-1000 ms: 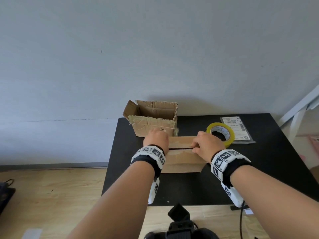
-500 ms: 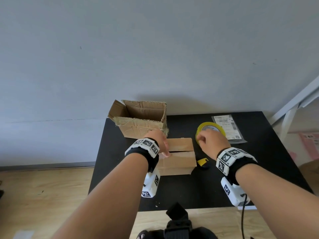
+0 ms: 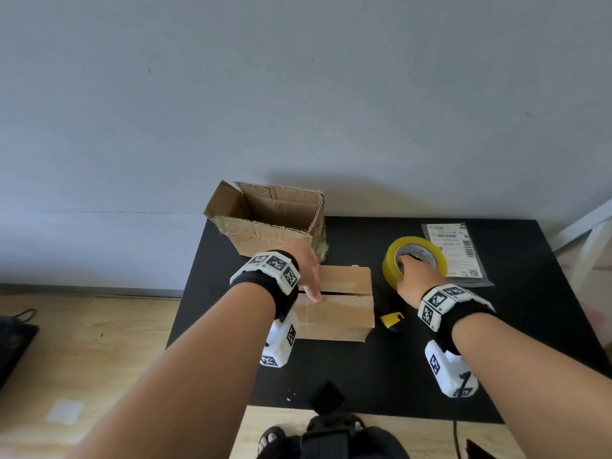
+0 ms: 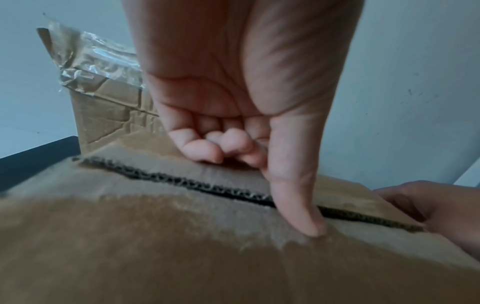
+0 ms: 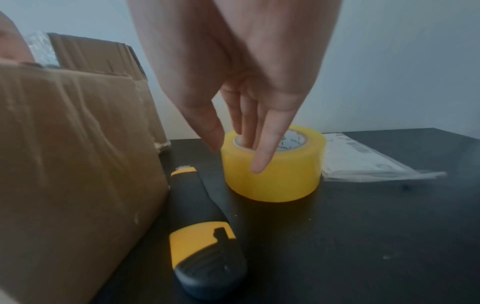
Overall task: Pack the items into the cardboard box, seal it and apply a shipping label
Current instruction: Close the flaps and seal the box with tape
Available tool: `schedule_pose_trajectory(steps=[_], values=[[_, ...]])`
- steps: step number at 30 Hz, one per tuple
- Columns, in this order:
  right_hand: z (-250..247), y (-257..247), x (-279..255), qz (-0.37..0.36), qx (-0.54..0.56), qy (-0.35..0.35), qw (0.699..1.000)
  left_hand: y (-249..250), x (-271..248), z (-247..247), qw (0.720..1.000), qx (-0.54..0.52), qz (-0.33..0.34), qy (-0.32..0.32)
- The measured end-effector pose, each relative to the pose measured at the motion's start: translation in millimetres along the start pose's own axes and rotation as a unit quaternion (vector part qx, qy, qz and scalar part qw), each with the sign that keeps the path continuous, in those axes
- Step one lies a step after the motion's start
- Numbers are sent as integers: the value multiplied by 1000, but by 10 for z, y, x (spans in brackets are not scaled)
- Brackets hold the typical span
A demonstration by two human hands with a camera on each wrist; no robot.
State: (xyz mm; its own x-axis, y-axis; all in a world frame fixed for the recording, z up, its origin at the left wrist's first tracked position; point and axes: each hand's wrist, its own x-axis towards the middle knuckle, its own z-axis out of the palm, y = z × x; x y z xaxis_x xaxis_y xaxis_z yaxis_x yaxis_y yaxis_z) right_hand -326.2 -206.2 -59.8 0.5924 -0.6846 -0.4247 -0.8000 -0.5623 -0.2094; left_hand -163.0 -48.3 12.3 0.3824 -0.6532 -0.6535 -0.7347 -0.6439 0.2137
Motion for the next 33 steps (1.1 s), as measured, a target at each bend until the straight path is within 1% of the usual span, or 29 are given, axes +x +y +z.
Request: schedule_pose_trajectory(steps=[2, 6, 10, 13, 15, 17, 19, 21, 23, 27, 30, 33], values=[[39, 6, 41, 2, 4, -13, 1000, -9, 16, 7, 1000, -11, -2, 1], [66, 0, 114, 13, -5, -13, 1000, -21, 1, 26, 1000, -22, -7, 6], [57, -58, 205, 42, -41, -64, 996, -9, -27, 36, 1000, -25, -6, 13], [116, -72, 223, 47, -70, -78, 993, -24, -33, 62, 999, -33, -5, 18], [159, -66, 180, 50, -88, -67, 993, -45, -21, 86, 999, -47, -10, 25], [195, -64, 121, 40, -91, -31, 995, -66, -5, 108, 998, -54, -12, 36], [198, -72, 55, 44, -88, -11, 995, -75, -7, 125, 997, -61, -11, 46], [149, -76, -7, 58, -55, 4, 997, -68, -18, 142, 996, -69, -13, 49], [54, -43, -49, 67, 11, 28, 997, -39, -34, 155, 997, -55, -19, 48], [-274, 42, -159, 83, 133, 56, 986, 2, -40, 155, 998, -16, -37, 44], [-510, 63, -285, 74, 180, 79, 978, 14, -37, 142, 998, 8, -45, 36], [-673, 8, -407, 44, 216, 83, 972, 51, -56, 123, 998, 44, -45, 21]])
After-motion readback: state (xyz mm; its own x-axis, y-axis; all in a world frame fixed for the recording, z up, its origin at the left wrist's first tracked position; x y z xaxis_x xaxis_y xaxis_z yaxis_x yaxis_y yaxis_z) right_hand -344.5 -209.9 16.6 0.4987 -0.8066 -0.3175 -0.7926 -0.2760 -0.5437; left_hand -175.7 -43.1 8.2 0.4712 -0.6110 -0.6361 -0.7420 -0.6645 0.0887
